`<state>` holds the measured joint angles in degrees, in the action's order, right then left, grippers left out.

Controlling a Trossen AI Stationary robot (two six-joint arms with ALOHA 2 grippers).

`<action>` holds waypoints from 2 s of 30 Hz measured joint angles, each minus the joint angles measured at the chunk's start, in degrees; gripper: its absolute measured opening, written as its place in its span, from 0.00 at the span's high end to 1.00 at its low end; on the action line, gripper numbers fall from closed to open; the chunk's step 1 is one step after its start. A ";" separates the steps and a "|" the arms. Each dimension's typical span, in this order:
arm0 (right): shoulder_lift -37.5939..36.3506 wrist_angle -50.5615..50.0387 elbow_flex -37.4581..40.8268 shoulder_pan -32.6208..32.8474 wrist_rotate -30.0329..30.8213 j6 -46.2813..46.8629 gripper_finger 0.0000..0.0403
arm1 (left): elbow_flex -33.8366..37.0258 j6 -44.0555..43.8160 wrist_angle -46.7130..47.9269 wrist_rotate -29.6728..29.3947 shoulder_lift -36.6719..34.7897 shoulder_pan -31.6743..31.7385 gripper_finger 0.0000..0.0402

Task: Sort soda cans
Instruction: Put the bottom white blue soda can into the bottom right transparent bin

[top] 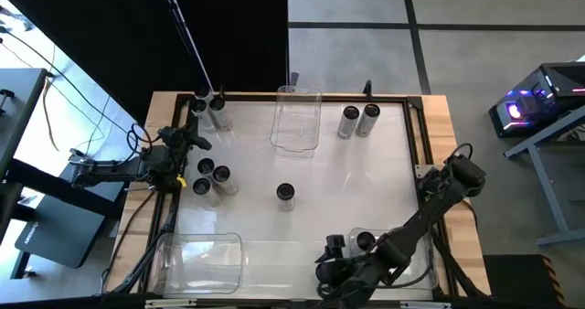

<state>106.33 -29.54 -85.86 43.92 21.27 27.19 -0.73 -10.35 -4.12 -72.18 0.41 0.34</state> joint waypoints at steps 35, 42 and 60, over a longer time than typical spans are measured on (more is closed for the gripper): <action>-5.86 -2.05 0.59 0.39 13.98 -4.42 0.40 | 0.00 -0.04 0.00 0.02 0.02 0.00 1.00; -16.27 -13.14 0.52 3.39 20.94 -0.86 0.40 | 0.00 -0.04 0.00 0.02 0.01 0.00 1.00; -32.47 -45.97 0.39 20.32 27.60 39.33 0.40 | 0.00 -0.04 0.02 0.04 0.01 -0.01 1.00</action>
<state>73.86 -75.51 -85.47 64.24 48.87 66.52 -0.73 -10.39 -4.10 -72.14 0.41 0.32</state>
